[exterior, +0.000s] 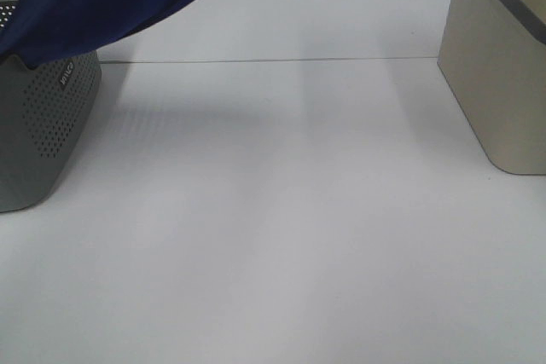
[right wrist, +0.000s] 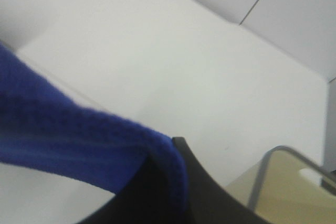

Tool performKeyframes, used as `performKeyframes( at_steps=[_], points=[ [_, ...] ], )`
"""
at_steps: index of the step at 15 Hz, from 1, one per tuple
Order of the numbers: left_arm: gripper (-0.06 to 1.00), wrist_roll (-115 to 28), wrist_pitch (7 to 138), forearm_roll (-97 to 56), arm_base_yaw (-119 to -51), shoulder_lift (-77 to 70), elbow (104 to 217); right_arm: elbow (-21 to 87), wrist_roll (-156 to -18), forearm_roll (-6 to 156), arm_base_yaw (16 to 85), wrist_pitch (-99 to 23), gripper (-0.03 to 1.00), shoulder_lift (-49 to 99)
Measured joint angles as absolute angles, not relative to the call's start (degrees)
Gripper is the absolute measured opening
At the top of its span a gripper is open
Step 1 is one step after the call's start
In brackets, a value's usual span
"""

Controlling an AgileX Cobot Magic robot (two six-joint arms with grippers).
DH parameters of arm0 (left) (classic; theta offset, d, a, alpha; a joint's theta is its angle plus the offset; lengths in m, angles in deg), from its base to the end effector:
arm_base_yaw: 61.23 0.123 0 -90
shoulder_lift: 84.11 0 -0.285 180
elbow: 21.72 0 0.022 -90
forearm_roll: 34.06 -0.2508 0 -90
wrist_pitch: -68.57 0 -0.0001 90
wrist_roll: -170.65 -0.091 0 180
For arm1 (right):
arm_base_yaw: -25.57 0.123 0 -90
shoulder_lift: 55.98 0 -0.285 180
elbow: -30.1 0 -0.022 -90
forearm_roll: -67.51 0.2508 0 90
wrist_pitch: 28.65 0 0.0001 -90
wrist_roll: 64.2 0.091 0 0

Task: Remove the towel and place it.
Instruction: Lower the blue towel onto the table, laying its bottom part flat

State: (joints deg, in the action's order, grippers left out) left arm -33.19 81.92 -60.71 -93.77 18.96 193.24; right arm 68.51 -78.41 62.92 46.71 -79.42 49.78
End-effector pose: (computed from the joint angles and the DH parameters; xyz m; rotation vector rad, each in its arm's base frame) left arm 0.3239 -0.1954 0.5300 0.8594 1.1132 0.3236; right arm 0.3569 0.1320 0.4714 -0.6384 1.9576 -0.0204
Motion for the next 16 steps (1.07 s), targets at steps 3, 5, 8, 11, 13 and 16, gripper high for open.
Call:
performKeyframes(
  at_steps=[3,5,8,11,13,16],
  points=[
    [0.0,-19.04,70.46,-60.88,-88.79,20.68,193.24,70.91,-77.67,57.65,46.71,-71.11,0.02,49.78],
    [0.0,-14.57,62.15,-60.88,-86.04,22.68,193.24,70.91,-77.67,55.42,46.71,-64.17,0.02,50.07],
    [0.0,-12.68,52.41,-60.99,-83.63,26.18,193.24,70.91,-77.67,51.75,46.71,-57.81,0.02,51.79],
    [0.0,-13.19,49.61,-60.99,-83.12,29.1,193.24,70.91,-77.67,48.48,46.71,-56.15,0.02,54.08],
    [0.0,-13.82,44.97,-61.05,-82.2,31.74,193.24,70.91,-77.15,45.62,46.71,-53.23,0.02,56.43],
    [0.0,-15.54,38.66,-58.07,-79.34,36.78,193.93,70.91,-73.14,39.26,46.71,-46.87,0.02,60.15]
  ],
)
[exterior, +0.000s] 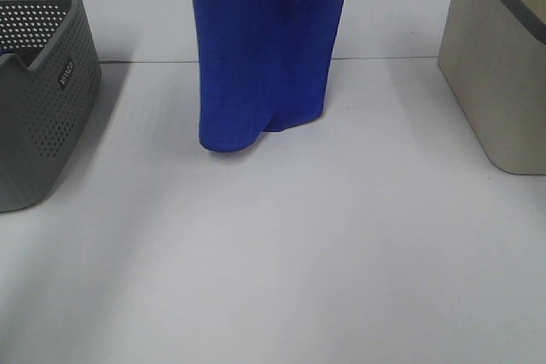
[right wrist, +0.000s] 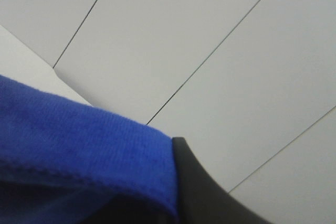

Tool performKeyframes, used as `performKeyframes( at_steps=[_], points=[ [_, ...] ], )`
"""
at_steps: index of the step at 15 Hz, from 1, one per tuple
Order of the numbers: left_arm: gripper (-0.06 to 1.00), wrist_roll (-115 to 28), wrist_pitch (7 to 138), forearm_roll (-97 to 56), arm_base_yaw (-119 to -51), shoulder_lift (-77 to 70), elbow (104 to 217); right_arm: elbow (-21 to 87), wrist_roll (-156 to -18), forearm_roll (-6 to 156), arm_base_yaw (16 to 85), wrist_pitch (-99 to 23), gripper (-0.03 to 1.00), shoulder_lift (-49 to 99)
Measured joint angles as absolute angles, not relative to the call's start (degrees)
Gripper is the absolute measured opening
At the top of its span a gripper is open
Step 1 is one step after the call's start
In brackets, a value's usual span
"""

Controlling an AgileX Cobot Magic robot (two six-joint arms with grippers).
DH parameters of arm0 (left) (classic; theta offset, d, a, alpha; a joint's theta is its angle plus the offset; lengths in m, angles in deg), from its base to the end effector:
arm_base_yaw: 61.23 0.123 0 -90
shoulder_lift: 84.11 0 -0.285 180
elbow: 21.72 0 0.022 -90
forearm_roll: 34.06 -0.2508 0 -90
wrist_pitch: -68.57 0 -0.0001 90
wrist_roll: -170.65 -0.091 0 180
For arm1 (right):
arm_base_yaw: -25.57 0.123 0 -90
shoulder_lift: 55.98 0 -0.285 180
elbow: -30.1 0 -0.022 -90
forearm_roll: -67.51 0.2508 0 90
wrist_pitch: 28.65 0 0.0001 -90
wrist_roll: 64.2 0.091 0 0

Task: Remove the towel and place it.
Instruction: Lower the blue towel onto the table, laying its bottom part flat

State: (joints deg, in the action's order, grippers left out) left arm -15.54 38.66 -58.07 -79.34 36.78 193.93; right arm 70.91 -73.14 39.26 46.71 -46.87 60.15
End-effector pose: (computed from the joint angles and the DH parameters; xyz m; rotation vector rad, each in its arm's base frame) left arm 0.4407 -0.1635 0.4581 0.5582 0.8503 0.0438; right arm 0.4269 0.1506 0.4613 -0.6637 1.4621 -0.3197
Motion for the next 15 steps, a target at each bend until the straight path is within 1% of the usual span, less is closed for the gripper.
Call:
performKeyframes(
  at_steps=[2,5,7,10,12,15],
  points=[
    [0.0,-16.46,36.77,-55.44,-77.56,39.93,195.82,70.91,-70.91,36.8,46.31,-43.2,0.02,61.93],
    [0.0,-16.86,35.8,-54.52,-75.32,47.89,205.39,71.6,-68.56,35.08,43.73,-36.96,0.02,65.88],
    [0.0,-17.89,36.37,-54.52,-75.21,56.77,218.74,76.19,-68.5,34.91,41.61,-34.27,0.02,69.66],
    [0.0,-18.35,41.64,-54.52,-75.27,65.14,233.87,81.69,-68.1,34.79,40.01,-32.2,0.02,72.3],
    [0.0,-18.41,43.99,-54.98,-75.27,66.92,237.59,82.14,-67.07,35.02,39.26,-30.43,0.02,72.35],
    [0.0,-18.41,44.39,-55.15,-75.27,66.97,238.05,82.14,-66.61,35.82,39.15,-30.43,0.02,72.53]
  ],
)
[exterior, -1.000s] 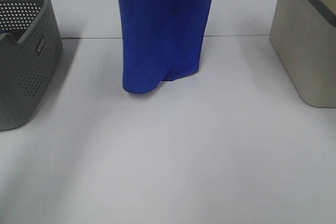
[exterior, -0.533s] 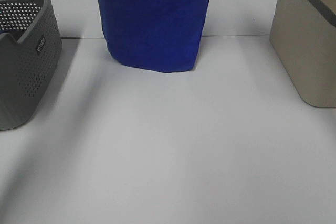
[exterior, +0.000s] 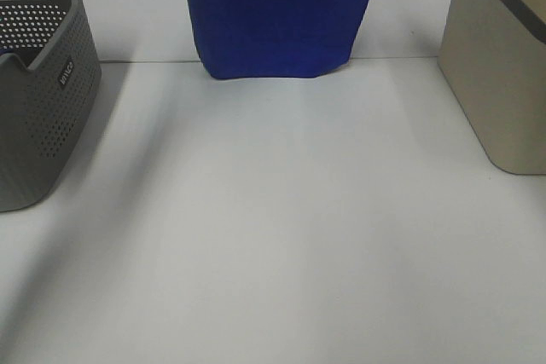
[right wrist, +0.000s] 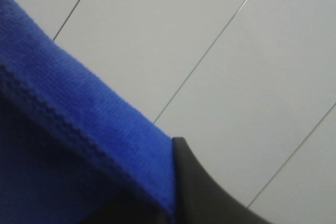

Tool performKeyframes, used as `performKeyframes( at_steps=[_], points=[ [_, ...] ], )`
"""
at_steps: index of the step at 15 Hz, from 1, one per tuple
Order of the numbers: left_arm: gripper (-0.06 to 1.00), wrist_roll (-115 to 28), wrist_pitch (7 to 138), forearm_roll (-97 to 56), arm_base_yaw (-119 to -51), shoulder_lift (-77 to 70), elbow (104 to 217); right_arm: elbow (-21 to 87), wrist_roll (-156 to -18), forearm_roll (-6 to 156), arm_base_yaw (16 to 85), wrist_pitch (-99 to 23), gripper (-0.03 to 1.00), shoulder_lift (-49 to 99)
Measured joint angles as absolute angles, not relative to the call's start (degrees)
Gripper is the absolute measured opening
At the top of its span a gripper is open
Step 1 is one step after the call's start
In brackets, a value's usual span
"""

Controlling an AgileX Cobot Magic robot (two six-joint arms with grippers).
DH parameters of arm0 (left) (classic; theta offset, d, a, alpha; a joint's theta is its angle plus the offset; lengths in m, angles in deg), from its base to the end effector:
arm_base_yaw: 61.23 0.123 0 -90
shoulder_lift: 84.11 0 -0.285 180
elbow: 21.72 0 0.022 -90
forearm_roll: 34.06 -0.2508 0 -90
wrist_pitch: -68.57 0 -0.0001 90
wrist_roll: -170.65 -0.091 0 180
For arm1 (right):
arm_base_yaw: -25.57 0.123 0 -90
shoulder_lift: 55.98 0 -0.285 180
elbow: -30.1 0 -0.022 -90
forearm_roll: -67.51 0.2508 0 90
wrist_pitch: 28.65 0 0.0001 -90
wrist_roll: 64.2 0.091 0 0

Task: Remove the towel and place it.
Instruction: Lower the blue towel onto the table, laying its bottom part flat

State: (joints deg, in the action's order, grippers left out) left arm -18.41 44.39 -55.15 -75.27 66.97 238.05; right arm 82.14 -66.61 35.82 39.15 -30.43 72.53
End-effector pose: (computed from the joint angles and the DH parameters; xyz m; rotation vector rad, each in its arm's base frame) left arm 0.5279 -0.1458 0.4215 0.4366 0.7393 0.1731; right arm 0.4914 0.1171 0.4449 -0.5401 1.2568 -0.3117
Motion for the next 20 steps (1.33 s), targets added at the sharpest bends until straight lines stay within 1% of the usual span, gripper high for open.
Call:
performKeyframes(
  at_steps=[2,4,7,8,10,12,14,15,16,17,20],
  points=[
    [0.0,-18.41,45.08,-55.26,-75.27,66.97,238.05,82.2,-66.1,36.85,39.15,-31.29,0.02,72.53],
    [0.0,-18.41,46.57,-55.66,-75.44,66.97,238.05,82.2,-65.64,38.86,39.15,-35.7,0.02,72.53],
    [0.0,-17.72,48.29,-55.89,-75.5,67.03,238.05,82.2,-65.64,41.9,39.15,-39.19,0.02,72.58],
    [0.0,-14.4,53.85,-56.07,-76.13,67.03,238.05,82.2,-65.64,44.99,39.26,-44.75,0.02,72.35],
    [0.0,-12.85,64.9,-56.29,-77.96,66.34,238.05,82.2,-65.64,47.4,39.26,-53.17,0.02,71.67],
    [0.0,-12.73,80.32,-56.12,-80.25,64.05,238.05,82.2,-66.27,51.98,39.26,-61.54,0.02,70.18],
    [0.0,-14.68,94.81,-55.21,-82.37,60.84,238.05,82.2,-70.11,59.66,39.26,-70.02,0.02,67.31],
    [0.0,-15.37,98.82,-54.81,-82.77,59.7,238.05,82.2,-70.97,61.32,39.2,-71.85,0.02,66.74],
    [0.0,-17.95,109.71,-53.32,-83.63,56.77,238.05,82.2,-72.91,65.04,39.2,-76.44,0.02,65.19],
    [0.0,-18.64,113.55,-52.69,-83.92,55.8,238.05,82.26,-73.77,67.51,39.2,-80.91,0.02,64.05],
    [0.0,-21.5,132.51,-46.84,-84.26,52.08,238.11,82.26,-74.58,70.43,39.26,-91.85,0.02,62.27]
  ],
)
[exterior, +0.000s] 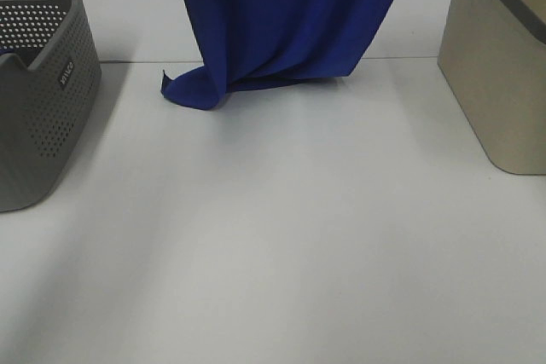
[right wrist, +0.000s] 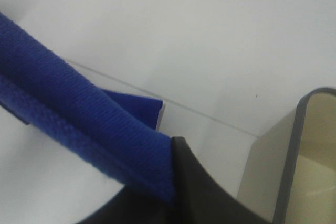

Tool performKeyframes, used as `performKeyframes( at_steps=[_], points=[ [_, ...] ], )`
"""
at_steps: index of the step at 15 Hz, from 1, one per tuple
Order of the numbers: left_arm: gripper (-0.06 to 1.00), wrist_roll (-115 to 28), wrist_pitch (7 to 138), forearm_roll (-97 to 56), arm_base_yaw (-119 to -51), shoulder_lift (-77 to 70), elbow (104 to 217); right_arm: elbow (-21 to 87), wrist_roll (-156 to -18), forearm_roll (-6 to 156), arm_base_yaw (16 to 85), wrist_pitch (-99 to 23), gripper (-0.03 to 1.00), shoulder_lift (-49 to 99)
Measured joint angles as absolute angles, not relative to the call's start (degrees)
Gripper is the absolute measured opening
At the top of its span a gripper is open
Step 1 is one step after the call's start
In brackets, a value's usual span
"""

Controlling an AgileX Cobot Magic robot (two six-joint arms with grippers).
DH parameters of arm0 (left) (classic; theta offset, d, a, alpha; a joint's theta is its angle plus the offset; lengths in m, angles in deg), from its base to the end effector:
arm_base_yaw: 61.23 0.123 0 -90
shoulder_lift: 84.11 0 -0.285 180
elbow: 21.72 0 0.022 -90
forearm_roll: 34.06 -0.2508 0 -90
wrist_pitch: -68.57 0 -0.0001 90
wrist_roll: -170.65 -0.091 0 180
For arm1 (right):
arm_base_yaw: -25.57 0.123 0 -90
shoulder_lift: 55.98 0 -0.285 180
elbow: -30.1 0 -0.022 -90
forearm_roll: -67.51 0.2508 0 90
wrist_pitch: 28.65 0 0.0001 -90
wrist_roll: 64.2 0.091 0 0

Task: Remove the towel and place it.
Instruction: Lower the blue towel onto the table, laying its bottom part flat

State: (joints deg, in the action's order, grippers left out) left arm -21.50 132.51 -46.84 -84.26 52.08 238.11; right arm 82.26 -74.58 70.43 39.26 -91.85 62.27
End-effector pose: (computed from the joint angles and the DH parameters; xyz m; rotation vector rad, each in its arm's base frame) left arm 0.4485 -0.1710 0.4332 0.6122 1.9899 0.1538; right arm 0.4125 0.1047 0.4382 -0.4690 2.2076 0.0945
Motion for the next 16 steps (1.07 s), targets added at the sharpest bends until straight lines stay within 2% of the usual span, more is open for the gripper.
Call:
performKeyframes(
  at_steps=[4,6,9,14,16],
  points=[
    [0.0,-24.19,138.01,-41.0,-84.21,51.45,237.59,82.26,-74.63,70.09,39.2,-98.15,0.02,61.76],
    [0.0,-26.03,138.07,-38.3,-84.15,49.73,232.72,82.26,-74.63,69.68,39.2,-98.44,0.02,61.12],
    [0.0,-27.92,137.96,-36.76,-84.21,40.22,217.65,79.16,-74.63,70.77,39.2,-98.44,0.02,57.52],
    [0.0,-32.73,137.33,-34.87,-84.38,21.48,193.24,65.3,-74.69,76.56,39.38,-98.44,0.02,48.92],
    [0.0,-33.48,137.15,-34.58,-84.49,17.3,186.88,60.26,-74.69,78.79,39.38,-98.38,0.02,46.57]
  ],
)
